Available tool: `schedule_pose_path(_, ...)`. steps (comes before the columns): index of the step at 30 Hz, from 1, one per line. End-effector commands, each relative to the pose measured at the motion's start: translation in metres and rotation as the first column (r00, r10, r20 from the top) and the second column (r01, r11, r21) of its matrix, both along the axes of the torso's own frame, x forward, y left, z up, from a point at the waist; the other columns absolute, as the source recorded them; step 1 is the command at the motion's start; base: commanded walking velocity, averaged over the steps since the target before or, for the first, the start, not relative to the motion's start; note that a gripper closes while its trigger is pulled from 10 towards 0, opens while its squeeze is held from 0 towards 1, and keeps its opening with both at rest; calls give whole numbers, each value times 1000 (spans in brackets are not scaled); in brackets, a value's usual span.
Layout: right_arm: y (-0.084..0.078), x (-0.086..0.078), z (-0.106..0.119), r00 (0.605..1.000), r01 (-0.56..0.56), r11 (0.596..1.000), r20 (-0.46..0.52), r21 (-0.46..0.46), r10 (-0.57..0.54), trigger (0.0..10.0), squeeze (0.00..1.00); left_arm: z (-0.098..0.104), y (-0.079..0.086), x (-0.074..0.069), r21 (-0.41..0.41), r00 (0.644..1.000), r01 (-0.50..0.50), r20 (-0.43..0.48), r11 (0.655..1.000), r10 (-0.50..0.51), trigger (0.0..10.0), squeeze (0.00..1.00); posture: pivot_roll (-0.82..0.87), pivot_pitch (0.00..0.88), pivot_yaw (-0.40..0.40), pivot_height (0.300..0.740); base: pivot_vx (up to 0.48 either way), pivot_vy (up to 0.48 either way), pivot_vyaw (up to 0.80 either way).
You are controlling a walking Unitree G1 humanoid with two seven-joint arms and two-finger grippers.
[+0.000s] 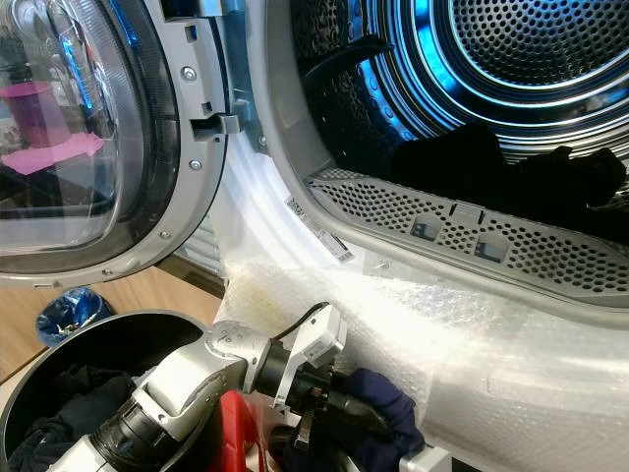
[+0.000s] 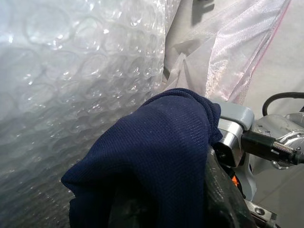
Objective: Clothes washing
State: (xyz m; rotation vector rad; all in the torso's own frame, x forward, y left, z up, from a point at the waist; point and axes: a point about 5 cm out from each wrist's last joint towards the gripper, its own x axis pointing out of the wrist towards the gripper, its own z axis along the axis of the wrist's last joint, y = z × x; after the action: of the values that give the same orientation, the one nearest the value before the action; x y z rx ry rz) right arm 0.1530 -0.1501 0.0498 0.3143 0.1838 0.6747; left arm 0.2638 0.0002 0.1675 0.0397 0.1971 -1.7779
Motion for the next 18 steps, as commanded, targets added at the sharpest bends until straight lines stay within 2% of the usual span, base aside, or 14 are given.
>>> schedule_pose_path(1, 4, -6, -6, 999, -22, 1000, -35, -5, 22, 0, 0, 24, 0, 2, -79, 998, 10, 66, 997, -5, 0, 0, 120, 0, 16, 740, 0, 0, 0)
schedule_pose_path(6, 2, -7, -6, 999, -17, 1000, -32, -5, 17, 0, 0, 24, 3, 1, -84, 998, 10, 62, 996, -4, 0, 0, 123, 0, 20, 740, 0, 0, 0)
schedule_pose_path(7, 1, -9, -6, 999, -19, 1000, -31, -2, 19, 0, 0, 25, 4, 0, -88, 998, 9, 60, 996, -4, 3922, 0, 123, 0, 22, 740, 0, 0, 0)
schedule_pose_path(8, 2, -9, -5, 999, -21, 1000, -31, -1, 21, 0, 0, 25, 4, 0, -90, 998, 10, 58, 996, -5, 8941, 0, 122, 0, 23, 740, 0, 0, 0)
schedule_pose_path(9, 1, -10, -5, 999, -24, 1000, -31, 0, 24, 0, 0, 25, 4, -1, -93, 999, 11, 53, 996, -6, 10000, 0, 122, 0, 23, 740, 0, 0, 0)
schedule_pose_path(11, 3, -15, -4, 999, -40, 999, -36, 9, 41, 0, 0, 25, 8, -5, -99, 999, 40, 23, 994, -38, 10000, 0, 122, 0, 25, 740, 0, 0, 0)
schedule_pose_path(12, 3, -17, -4, 998, -44, 999, -37, 15, 45, 0, 0, 24, 10, -6, -94, 999, 44, 6, 995, -43, 10000, 1000, 121, 0, 28, 740, 0, 0, 0)
schedule_pose_path(14, 4, -22, -4, 998, -55, 998, -41, 24, 56, 0, 0, 23, 17, -9, -88, 997, 70, -33, 994, -73, 10000, 1000, 119, 0, 30, 740, 0, 0, 0)
schedule_pose_path(18, 5, -27, -4, 998, -46, 998, -45, 33, 48, 0, 0, 25, 30, -11, -81, 995, 66, -66, 995, -72, 10000, 1000, 123, 0, 34, 740, 0, 0, 0)
